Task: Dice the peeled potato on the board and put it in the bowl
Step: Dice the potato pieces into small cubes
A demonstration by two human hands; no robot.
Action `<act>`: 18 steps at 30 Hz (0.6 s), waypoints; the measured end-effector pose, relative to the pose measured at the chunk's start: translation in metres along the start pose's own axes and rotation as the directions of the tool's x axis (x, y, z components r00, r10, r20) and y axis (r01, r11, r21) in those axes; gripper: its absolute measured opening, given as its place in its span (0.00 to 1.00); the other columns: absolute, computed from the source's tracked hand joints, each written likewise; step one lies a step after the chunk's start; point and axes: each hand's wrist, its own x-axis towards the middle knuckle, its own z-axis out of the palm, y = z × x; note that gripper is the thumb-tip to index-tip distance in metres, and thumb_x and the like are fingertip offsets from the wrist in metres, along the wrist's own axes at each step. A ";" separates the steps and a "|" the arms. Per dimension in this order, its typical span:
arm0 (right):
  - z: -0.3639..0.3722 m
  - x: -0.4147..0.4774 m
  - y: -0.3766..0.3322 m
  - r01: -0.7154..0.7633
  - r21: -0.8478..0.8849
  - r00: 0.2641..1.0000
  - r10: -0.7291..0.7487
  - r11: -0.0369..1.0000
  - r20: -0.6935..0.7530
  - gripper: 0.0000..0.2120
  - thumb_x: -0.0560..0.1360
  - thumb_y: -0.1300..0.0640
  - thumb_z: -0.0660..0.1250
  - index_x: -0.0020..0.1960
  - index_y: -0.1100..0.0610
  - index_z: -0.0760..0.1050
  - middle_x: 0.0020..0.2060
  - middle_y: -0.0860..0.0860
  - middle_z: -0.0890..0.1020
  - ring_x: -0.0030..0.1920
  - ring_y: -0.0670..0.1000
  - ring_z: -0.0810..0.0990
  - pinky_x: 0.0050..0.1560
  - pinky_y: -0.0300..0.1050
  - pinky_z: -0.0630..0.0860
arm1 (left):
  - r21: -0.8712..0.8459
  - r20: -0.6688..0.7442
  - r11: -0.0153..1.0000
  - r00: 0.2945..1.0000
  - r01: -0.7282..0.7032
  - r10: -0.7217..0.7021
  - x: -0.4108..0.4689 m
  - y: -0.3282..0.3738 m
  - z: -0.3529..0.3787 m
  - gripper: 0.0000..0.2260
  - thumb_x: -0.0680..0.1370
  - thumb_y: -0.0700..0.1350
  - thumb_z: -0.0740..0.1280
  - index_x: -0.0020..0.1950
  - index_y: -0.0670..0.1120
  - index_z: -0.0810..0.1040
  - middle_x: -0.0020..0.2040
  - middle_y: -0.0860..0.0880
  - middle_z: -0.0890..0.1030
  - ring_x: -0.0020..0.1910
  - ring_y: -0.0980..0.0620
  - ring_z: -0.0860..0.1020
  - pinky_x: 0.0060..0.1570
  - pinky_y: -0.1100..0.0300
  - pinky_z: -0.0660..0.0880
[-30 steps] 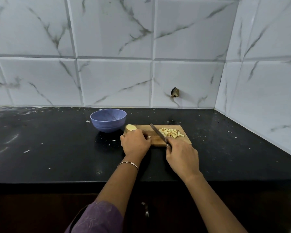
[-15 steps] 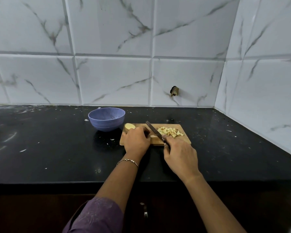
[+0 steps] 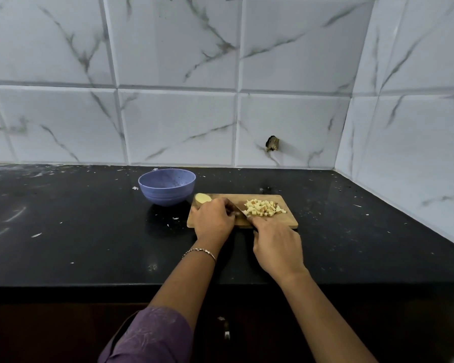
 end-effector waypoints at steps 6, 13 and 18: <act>-0.002 -0.002 0.000 -0.053 0.058 0.995 0.058 0.997 -0.077 0.17 0.81 0.53 0.62 0.68 0.46 0.74 0.44 0.44 0.82 0.43 0.46 0.80 0.39 0.41 0.74 | -0.007 -0.001 1.000 1.000 -0.007 0.007 -0.002 0.000 -0.002 0.07 0.78 0.52 0.68 0.54 0.54 0.81 0.52 0.55 0.84 0.58 0.51 0.77 0.64 0.52 0.62; -0.008 -0.006 -0.001 -0.005 0.087 0.997 0.012 0.996 -0.081 0.16 0.81 0.51 0.62 0.68 0.45 0.74 0.44 0.44 0.82 0.43 0.44 0.80 0.41 0.39 0.75 | -0.023 0.011 1.000 1.000 0.005 -0.005 -0.003 -0.001 -0.002 0.07 0.77 0.51 0.69 0.54 0.55 0.81 0.50 0.55 0.84 0.57 0.52 0.78 0.66 0.50 0.63; -0.008 -0.005 -0.002 0.032 0.067 0.998 -0.028 0.997 -0.052 0.14 0.80 0.52 0.62 0.64 0.46 0.76 0.45 0.44 0.83 0.44 0.45 0.81 0.41 0.40 0.77 | -0.017 0.006 1.000 1.000 0.008 -0.007 -0.002 -0.001 -0.001 0.06 0.77 0.51 0.68 0.53 0.55 0.79 0.49 0.54 0.84 0.56 0.51 0.79 0.65 0.50 0.62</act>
